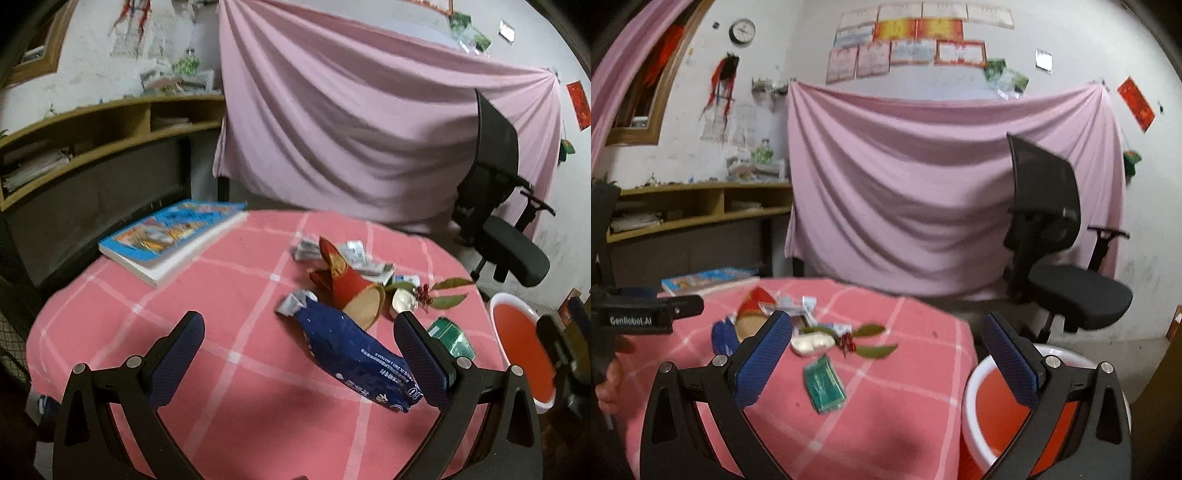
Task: Collect trash
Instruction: 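Grasp the blue wrapper with the left tool while the right tool grasps the green packet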
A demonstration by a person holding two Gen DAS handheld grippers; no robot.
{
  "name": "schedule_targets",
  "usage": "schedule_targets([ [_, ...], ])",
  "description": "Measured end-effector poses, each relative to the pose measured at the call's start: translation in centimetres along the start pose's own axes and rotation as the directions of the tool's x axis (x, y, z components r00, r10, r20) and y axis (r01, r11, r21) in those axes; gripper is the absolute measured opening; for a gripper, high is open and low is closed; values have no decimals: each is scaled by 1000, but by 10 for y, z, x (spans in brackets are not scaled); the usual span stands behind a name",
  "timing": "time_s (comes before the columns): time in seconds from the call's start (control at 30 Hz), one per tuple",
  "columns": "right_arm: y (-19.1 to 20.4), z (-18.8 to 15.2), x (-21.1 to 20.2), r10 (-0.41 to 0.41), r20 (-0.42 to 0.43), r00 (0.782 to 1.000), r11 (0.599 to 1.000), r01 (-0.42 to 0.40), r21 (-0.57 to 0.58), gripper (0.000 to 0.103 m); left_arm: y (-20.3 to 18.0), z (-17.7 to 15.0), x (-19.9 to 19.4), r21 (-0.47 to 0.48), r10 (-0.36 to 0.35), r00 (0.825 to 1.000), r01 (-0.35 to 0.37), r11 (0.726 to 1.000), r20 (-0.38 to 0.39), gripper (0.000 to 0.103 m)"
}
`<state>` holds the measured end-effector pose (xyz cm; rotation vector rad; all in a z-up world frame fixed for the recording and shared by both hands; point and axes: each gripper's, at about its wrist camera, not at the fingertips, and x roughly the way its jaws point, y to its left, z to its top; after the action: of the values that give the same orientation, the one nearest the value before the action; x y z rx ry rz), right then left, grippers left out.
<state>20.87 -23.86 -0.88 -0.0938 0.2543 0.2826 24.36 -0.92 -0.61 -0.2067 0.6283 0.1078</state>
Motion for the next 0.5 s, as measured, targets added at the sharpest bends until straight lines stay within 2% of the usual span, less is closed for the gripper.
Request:
schedule_targets([
  [0.2,-2,-19,18,46,-111,993,999,-45,9,103,-10,-4,25,-1,10,992,-10,1000,-123,100],
  [0.4,-7,-26,25,90,-167,982,996,-85,38,102,-23,-6,33,31,7,987,-2,1000,-162,99],
  [0.5,-10,-27,26,105,-176,979,994,-98,46,100,-28,-6,34,47,-1,985,9,999,-170,95],
])
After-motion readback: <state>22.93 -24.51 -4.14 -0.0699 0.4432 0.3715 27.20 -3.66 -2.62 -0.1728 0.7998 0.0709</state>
